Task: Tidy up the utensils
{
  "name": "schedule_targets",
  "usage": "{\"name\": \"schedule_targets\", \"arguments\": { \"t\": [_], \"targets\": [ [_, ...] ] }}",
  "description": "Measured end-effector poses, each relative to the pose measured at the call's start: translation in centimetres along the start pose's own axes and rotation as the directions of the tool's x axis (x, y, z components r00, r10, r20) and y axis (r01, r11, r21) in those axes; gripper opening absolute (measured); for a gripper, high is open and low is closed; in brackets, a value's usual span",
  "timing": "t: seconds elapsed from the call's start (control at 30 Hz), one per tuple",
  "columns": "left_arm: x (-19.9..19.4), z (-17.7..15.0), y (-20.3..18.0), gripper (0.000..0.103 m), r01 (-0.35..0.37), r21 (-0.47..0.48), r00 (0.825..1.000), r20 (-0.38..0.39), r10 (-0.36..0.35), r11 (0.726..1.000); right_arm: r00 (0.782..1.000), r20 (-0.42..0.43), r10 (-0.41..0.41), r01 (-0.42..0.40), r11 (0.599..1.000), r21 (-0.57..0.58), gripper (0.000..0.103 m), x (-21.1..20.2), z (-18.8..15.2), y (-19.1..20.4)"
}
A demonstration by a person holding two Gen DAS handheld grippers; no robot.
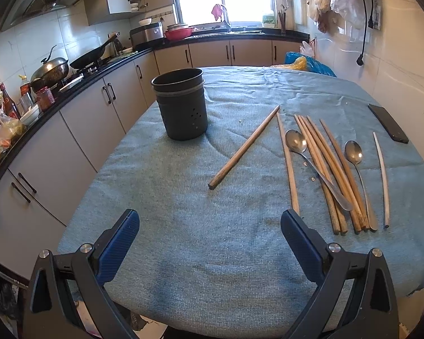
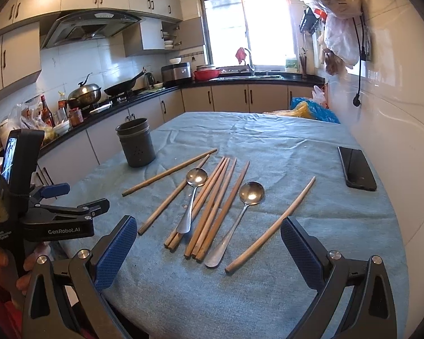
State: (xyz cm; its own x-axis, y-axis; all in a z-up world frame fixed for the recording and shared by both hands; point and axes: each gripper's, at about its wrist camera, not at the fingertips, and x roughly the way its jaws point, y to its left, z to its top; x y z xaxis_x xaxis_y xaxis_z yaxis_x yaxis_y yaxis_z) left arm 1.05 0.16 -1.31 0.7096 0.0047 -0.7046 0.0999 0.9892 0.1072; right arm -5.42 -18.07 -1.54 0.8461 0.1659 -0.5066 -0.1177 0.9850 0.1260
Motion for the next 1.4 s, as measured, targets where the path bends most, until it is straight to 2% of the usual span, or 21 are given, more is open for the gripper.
{"name": "schedule_targets", "arguments": {
  "t": [0.37,0.9,1.13,1.27,1.37,1.4],
  "targets": [
    [0.4,-0.2,0.2,0.100,-0.005,-0.003,1.000,0.015,0.005,1.000,0.999,-0.011,0.032,-0.031,0.999,0.032,0.103,0.3,0.1,-0.3],
    [0.5,-0.2,0.3,0.100,0.000,-0.005,1.000,0.013,0.000,1.000,0.998,-0.021,0.061,-0.060,0.998,0.020,0.102,0.2,0.4,-0.7],
    [0.5,-0.2,0.2,0.100,0.006,-0.006,1.000,-0.008,-0.006,1.000,0.996,-0.016,0.093,-0.092,0.994,0.060,0.102,0.1,0.9,-2.0],
    [0.2,-0.3,-0.2,0.100,0.032,-0.017,0.999,-0.036,-0.033,0.999,0.995,-0.022,0.101,-0.099,0.993,0.068,0.102,0.2,1.0,-2.5],
    [0.2,-0.3,-0.4,0.100,0.021,0.004,1.000,-0.023,-0.021,1.000,0.994,-0.028,0.108,-0.106,0.992,0.069,0.102,0.4,1.1,-2.7],
    [0.3,-0.2,-0.6,0.100,0.004,0.021,1.000,0.002,-0.004,1.000,0.993,-0.033,0.111,-0.108,0.992,0.067,0.101,0.6,1.2,-2.8]
  ]
}}
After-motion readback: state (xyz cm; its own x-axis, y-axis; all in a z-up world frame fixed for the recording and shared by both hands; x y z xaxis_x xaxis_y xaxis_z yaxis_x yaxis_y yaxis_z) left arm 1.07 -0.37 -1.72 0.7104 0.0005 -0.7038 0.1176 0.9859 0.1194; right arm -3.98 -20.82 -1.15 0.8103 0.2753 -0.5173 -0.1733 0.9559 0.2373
